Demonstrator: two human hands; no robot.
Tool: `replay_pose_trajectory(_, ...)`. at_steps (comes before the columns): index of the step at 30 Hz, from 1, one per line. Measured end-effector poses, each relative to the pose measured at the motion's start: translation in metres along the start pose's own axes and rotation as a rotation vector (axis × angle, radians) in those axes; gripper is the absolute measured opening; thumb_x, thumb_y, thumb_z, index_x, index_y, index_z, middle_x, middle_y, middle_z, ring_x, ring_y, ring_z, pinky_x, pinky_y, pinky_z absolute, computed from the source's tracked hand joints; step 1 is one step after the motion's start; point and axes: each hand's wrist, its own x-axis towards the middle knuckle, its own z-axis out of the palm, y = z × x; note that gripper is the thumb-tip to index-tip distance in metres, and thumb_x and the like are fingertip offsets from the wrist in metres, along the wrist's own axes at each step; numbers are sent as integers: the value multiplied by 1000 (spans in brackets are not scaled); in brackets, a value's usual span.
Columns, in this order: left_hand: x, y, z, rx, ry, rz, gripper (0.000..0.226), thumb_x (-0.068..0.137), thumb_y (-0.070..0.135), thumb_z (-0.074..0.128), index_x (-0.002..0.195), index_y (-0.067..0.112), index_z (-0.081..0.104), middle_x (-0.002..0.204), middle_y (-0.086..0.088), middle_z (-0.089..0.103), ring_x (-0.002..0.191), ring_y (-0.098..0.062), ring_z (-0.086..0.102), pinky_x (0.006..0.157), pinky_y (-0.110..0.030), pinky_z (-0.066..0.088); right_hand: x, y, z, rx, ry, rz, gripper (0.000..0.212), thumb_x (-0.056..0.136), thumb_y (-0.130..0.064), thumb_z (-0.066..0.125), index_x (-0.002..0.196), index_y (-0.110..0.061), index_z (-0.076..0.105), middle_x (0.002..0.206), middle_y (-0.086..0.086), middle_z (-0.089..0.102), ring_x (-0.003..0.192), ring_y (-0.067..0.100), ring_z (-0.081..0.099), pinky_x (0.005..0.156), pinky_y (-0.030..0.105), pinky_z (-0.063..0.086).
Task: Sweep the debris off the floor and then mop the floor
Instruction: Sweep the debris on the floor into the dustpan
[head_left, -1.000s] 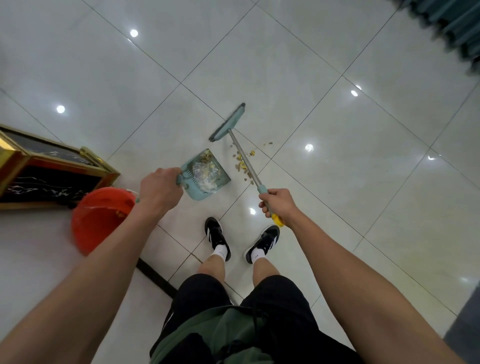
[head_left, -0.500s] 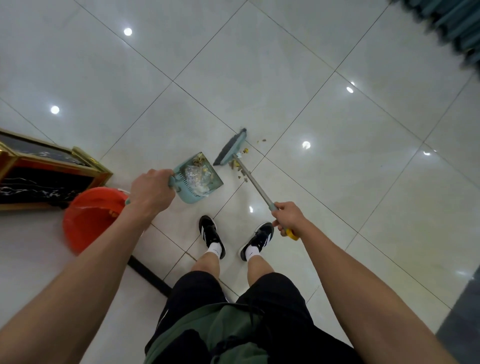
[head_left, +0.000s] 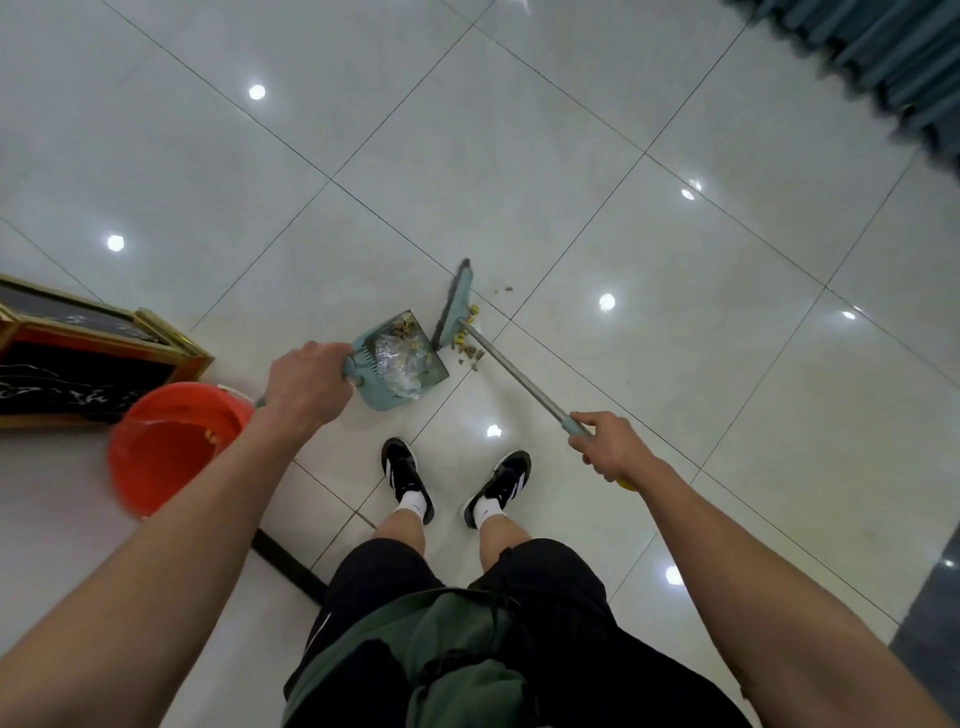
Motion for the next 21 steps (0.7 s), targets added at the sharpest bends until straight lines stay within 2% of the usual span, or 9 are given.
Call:
replay_pose_trajectory(2,-3,2,0,-6,4,-17,23,90,16,54,104,27,68,81,-3,60,74,-30,63,68,-36,54,2,-1,-18,-98,17,-30,51,94,-24,60,144,-26,52,86,8,64,55,19,51,44,25,41)
replay_pose_trajectory(5,-9,5,0,-16,22,-38,23,89,16,55,104,26,69,80,-3,63,72,-29,63,69,-39,58,5,-2,-47,-248,13,-78,45,94,-23,61,139,-25,59,79,6,61,54,18,50,42,23,39)
replay_pose_trajectory(9,-19,12,-3,2,19,-67,22,91,17,51,102,24,68,84,-5,63,74,-30,63,67,-38,55,13,2,-73,-353,0,-103,39,93,-20,61,132,-25,65,77,6,62,55,19,51,46,25,44)
replay_pose_trajectory(12,-25,18,-1,20,0,-72,22,91,18,51,105,24,67,91,-9,64,81,-33,65,71,-39,52,19,3,-77,-415,-15,-124,38,93,-19,62,129,-26,67,75,6,62,55,20,52,49,27,47)
replay_pose_trajectory(17,-30,24,5,26,-8,-70,21,91,20,53,105,22,68,92,-10,65,81,-34,65,73,-40,55,26,2,-76,-449,-33,-147,36,90,-18,61,124,-26,69,73,5,62,55,22,55,53,29,51)
replay_pose_trajectory(21,-30,28,8,25,-11,-87,21,91,22,55,107,24,67,92,-8,65,80,-32,65,74,-40,56,29,-6,-76,-529,-4,-166,31,89,-18,58,115,-27,71,83,5,65,60,23,59,60,34,55)
